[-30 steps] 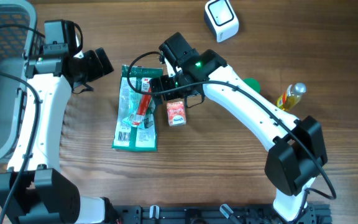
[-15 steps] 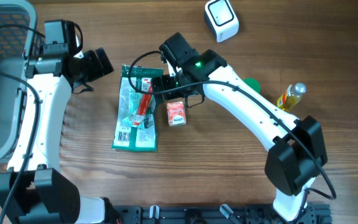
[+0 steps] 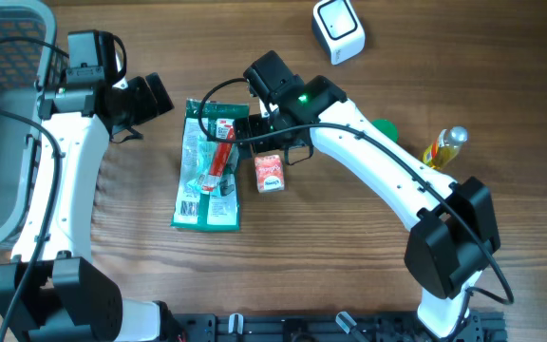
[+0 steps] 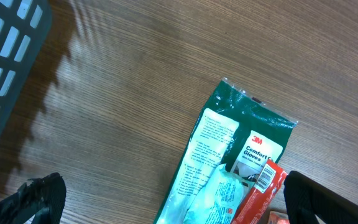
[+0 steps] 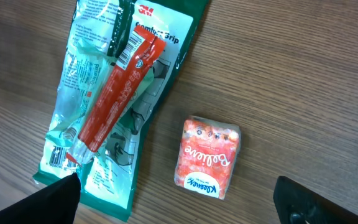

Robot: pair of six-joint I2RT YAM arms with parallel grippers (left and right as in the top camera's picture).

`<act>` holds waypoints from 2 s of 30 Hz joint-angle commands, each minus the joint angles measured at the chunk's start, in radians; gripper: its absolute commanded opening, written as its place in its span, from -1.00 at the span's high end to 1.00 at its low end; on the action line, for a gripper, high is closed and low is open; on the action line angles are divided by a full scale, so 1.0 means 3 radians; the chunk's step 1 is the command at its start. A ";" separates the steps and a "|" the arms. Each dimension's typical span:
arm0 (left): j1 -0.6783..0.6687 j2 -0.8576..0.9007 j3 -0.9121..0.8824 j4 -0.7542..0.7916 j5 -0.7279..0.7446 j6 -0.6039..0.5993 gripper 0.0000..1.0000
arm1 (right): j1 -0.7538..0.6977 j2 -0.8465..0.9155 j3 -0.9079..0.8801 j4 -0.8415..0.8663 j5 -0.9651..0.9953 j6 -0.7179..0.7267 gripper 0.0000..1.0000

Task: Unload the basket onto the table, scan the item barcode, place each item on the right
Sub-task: 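Release the tub and move the right gripper over the pink tissue pack, then lower the right gripper and grasp the pink tissue pack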

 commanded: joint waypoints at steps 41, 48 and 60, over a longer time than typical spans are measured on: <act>0.0009 -0.0029 0.0037 0.0006 0.0027 0.0004 -1.00 | 0.0006 -0.0005 -0.0341 -0.0206 0.0158 0.0264 -0.13; 0.0009 -0.0029 0.0037 0.0006 0.0027 0.0004 -1.00 | 0.0005 -0.0005 -0.0980 0.0459 0.0107 0.0376 0.04; 0.0009 -0.0029 0.0037 0.0006 0.0027 0.0004 -1.00 | 0.0005 -0.0005 -0.1190 0.0793 0.0080 0.0525 0.22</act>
